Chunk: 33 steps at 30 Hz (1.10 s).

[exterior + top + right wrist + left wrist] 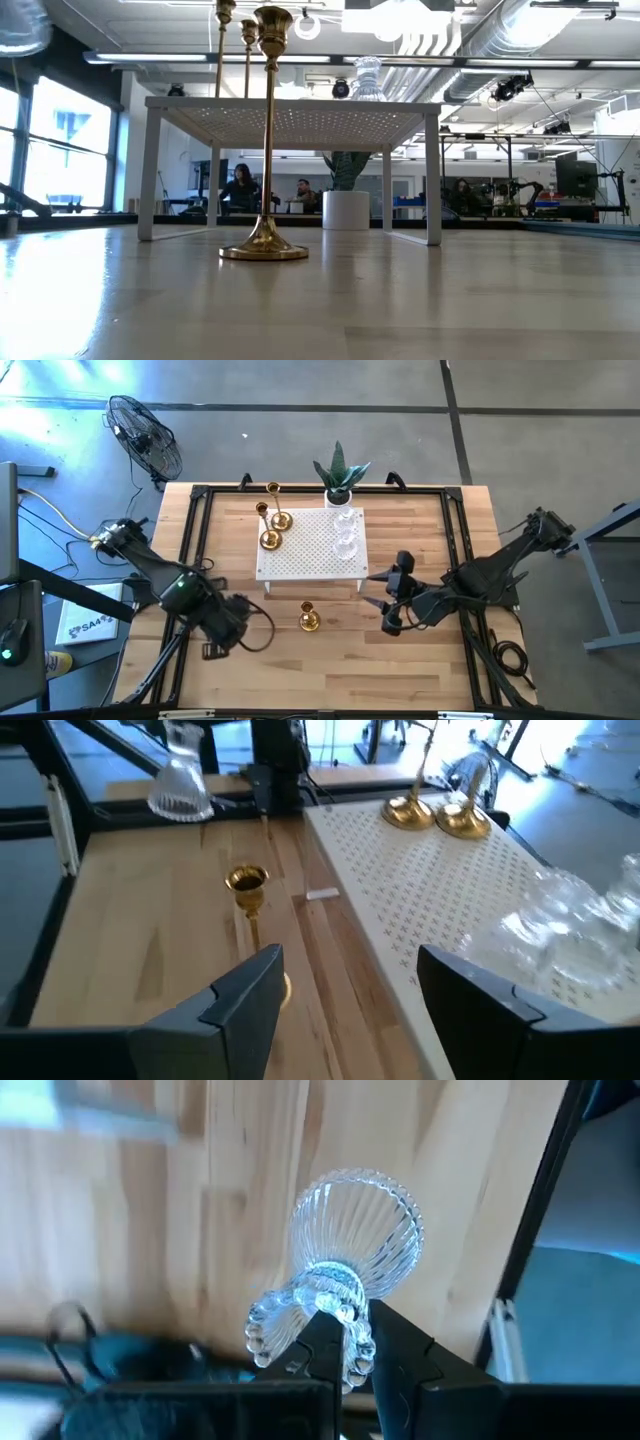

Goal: Pick & Place candle stick holders
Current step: Put the transparent candle holder on the shelf aligned with the other transparent candle holders

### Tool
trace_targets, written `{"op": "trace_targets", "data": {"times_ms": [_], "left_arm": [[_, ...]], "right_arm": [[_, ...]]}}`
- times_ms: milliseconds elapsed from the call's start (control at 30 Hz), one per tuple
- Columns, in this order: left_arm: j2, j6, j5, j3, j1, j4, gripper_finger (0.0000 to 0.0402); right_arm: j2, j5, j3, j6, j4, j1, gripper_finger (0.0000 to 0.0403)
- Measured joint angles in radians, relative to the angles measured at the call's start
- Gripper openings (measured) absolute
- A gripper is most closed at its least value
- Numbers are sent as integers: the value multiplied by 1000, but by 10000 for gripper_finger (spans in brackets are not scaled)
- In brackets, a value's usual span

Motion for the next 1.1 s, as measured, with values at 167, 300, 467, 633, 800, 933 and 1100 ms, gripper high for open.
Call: {"op": "trace_targets", "data": {"times_ms": [167,300,467,633,800,933,1100], "left_arm": [[68,179,-85,111,0,-1,23],[79,252,-183,158,1,0,23],[78,333,-364,169,1,-1,22],[75,374,-513,174,1,-2,22],[75,460,-670,174,2,88,22],[84,555,-722,174,2,197,22],[129,630,-741,172,49,221,22]], "right_arm": [[59,-105,0,-130,160,-6,224],[135,-235,0,-257,344,-17,225],[249,-286,0,-363,594,-54,225],[325,-368,0,-408,754,-116,225],[338,-340,0,-498,778,-162,225],[338,-252,0,-574,805,-167,224],[338,-239,0,-620,835,-152,223]]}}
